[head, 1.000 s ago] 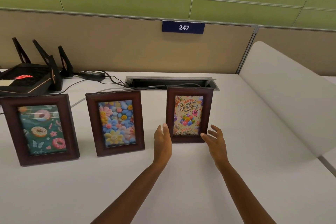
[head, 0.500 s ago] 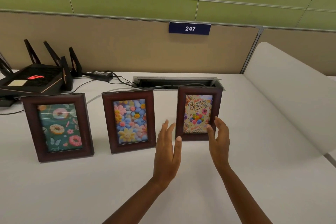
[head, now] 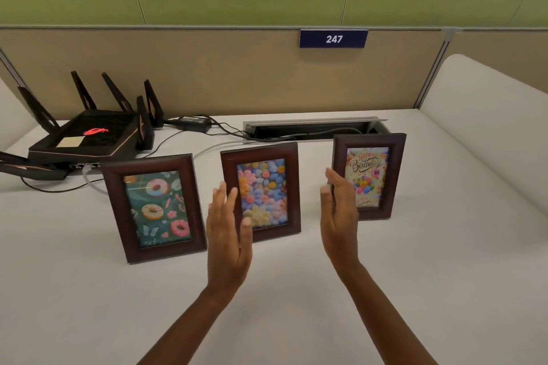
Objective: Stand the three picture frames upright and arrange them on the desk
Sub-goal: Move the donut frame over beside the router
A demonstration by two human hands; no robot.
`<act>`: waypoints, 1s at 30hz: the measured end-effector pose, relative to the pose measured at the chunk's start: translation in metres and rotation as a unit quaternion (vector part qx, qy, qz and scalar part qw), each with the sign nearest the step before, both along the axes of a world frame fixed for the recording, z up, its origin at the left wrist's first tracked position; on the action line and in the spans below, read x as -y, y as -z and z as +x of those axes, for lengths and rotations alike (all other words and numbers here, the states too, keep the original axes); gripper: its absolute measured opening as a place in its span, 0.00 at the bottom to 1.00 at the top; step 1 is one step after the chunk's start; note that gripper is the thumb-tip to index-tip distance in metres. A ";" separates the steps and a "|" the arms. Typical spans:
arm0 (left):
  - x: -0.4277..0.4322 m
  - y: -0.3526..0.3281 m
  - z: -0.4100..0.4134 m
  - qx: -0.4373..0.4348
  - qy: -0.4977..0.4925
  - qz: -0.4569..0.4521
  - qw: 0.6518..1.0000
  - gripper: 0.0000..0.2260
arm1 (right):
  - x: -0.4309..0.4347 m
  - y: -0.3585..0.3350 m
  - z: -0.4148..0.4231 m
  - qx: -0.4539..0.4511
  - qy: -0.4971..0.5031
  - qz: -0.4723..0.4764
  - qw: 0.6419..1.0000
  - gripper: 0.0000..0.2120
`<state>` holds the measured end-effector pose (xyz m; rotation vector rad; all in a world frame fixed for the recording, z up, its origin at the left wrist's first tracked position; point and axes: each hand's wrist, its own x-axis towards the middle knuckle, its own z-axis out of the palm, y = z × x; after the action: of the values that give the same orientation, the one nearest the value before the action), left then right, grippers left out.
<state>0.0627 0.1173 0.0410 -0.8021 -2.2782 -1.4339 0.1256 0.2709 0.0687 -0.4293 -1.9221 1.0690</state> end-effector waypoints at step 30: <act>0.191 0.043 -0.098 0.323 0.031 -0.018 0.946 0.20 | 0.179 0.082 -0.079 0.233 -0.161 -0.125 0.951 0.26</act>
<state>-0.0356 -0.0739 -0.0019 -0.4489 -2.7661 -1.9026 0.0470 0.0920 -0.0128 -0.5589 -2.3358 1.5429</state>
